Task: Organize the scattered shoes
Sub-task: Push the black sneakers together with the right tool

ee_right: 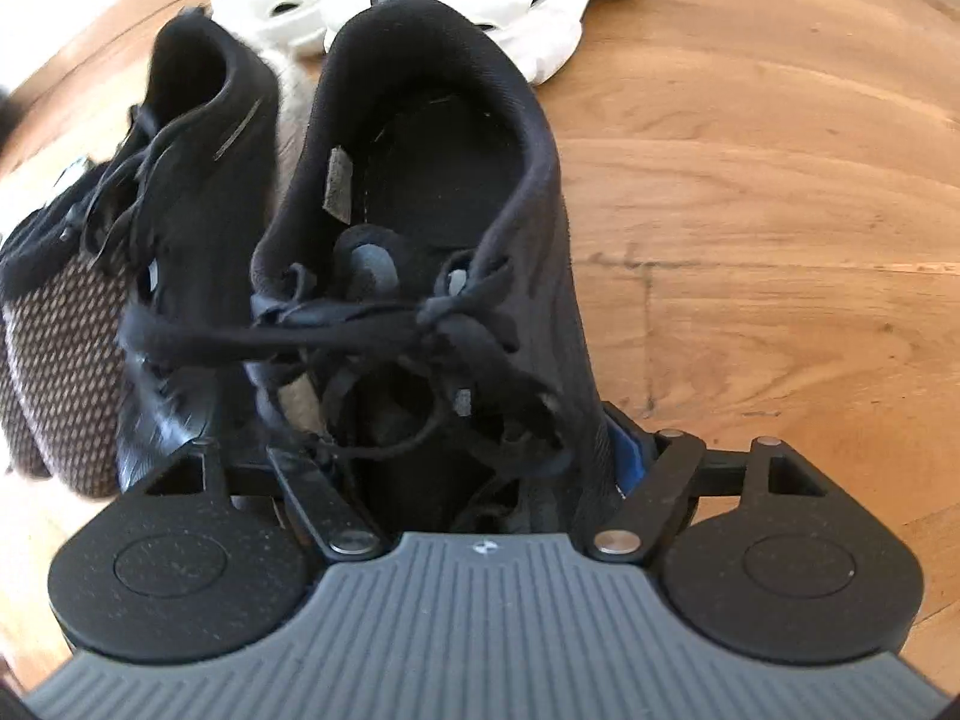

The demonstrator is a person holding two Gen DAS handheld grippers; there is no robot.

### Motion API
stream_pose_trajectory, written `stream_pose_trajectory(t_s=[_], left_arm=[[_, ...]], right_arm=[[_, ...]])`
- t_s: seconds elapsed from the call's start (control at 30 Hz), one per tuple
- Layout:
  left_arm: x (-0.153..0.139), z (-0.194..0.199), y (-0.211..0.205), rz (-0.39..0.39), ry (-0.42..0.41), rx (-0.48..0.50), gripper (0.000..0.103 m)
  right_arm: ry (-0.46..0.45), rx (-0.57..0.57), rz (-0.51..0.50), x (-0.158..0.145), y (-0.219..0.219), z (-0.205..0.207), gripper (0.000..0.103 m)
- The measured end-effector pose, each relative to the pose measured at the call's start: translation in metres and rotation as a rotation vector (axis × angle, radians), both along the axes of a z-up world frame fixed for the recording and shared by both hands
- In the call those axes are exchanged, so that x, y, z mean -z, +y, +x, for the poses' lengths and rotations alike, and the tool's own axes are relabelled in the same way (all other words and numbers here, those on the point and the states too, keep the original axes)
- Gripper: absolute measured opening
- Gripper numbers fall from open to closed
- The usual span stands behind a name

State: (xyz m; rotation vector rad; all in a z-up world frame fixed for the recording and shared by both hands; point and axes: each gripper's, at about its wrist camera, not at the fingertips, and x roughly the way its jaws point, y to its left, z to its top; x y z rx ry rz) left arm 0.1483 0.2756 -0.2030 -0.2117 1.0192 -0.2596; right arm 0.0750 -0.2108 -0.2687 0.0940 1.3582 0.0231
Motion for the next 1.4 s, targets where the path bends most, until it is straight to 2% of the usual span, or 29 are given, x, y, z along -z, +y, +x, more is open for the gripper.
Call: stream_pose_trajectory(t_s=[0.17,0.33,0.73,0.93,1.3,1.37,1.4], left_arm=[[0.006,0.003,0.004,-0.001,0.023,-0.009,0.078],[0.007,0.004,0.005,0.001,0.023,-0.002,0.078],[0.017,0.002,0.004,0.014,0.048,-0.005,0.078],[0.019,0.001,-0.002,0.022,0.06,0.014,0.078],[0.019,0.0,-0.009,0.025,0.053,0.029,0.078],[0.018,0.0,-0.008,0.027,0.05,0.025,0.078],[0.018,-0.001,-0.008,0.027,0.049,0.024,0.078]], right_arm=[[-0.021,0.025,-0.006,0.005,-0.001,0.017,0.075],[-0.042,0.022,0.041,0.01,0.004,0.039,0.073],[-0.049,-0.023,0.024,0.019,0.016,0.058,0.076],[-0.061,-0.054,0.0,0.024,0.017,0.062,0.081],[-0.092,-0.072,-0.001,0.007,0.027,0.043,0.081],[-0.093,-0.074,-0.001,0.005,0.028,0.041,0.078],[-0.098,-0.081,-0.01,0.005,0.029,0.041,0.073]])
